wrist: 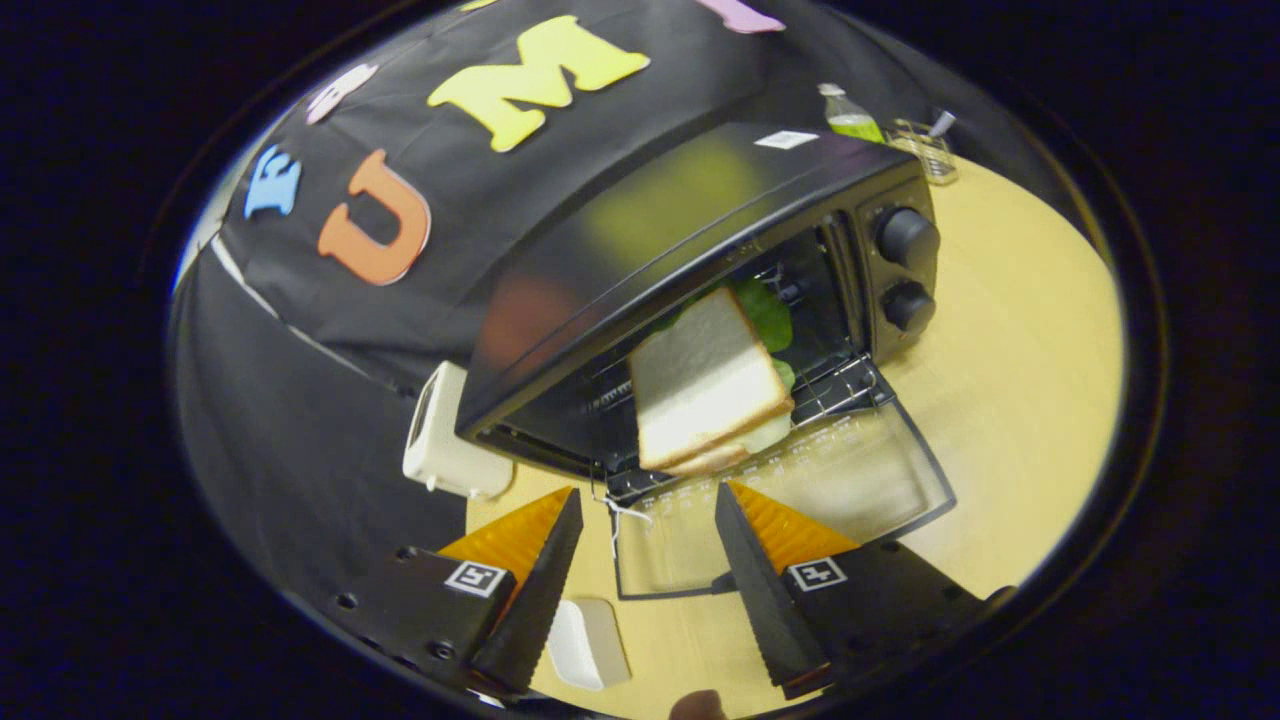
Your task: Open the toaster oven, put the food inside, and close the toaster oven door.
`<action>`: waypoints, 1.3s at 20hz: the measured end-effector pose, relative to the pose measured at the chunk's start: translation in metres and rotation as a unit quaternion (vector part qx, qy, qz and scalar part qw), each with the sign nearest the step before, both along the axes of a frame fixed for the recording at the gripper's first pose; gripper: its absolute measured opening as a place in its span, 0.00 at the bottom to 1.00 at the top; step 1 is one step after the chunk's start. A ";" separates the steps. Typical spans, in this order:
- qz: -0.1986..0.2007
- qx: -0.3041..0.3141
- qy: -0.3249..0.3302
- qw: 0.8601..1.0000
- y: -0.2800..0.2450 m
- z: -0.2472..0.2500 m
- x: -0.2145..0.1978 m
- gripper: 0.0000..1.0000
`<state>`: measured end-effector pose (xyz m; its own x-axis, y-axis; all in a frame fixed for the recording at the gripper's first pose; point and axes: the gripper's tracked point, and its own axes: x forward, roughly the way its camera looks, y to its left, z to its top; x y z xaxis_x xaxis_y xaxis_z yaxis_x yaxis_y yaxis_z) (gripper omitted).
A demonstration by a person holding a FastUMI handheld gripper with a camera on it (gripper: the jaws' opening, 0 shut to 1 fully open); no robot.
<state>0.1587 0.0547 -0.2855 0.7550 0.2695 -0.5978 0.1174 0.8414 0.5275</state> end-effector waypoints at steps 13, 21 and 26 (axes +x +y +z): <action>0.101 -0.213 -0.051 0.970 0.003 0.005 -0.099 0.92; 0.061 -0.227 0.002 0.972 -0.024 -0.090 -0.097 0.92; 0.050 -0.240 0.015 0.969 -0.033 -0.125 -0.074 0.92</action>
<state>0.0845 0.0219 -0.4102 0.7198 0.0260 -0.6937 0.0313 0.9971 0.0697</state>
